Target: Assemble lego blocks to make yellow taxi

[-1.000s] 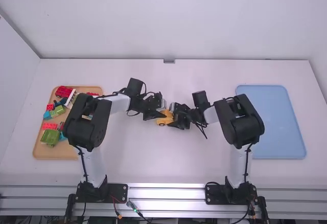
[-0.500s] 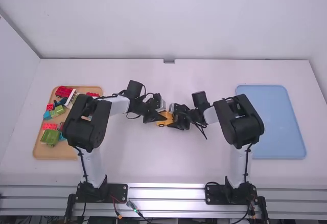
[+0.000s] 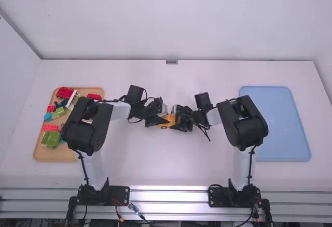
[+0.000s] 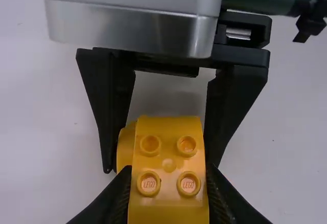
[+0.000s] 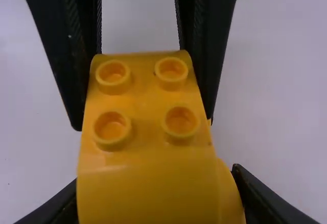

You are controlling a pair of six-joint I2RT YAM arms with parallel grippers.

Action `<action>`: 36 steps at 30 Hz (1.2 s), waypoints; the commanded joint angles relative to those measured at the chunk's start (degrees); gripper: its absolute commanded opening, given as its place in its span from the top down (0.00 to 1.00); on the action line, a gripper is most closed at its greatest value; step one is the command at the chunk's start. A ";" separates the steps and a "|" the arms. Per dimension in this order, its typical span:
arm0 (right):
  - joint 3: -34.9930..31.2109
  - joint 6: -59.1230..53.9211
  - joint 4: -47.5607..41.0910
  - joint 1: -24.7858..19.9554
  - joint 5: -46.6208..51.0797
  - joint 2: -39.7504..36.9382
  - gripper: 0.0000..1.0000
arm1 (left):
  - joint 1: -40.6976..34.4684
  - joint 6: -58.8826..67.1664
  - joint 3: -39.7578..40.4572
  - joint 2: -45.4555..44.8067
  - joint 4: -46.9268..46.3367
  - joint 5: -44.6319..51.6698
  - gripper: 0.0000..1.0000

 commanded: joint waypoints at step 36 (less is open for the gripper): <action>0.33 0.22 -4.15 1.16 3.41 1.20 0.56 | -0.52 -4.59 -6.64 -0.55 5.03 -3.10 0.98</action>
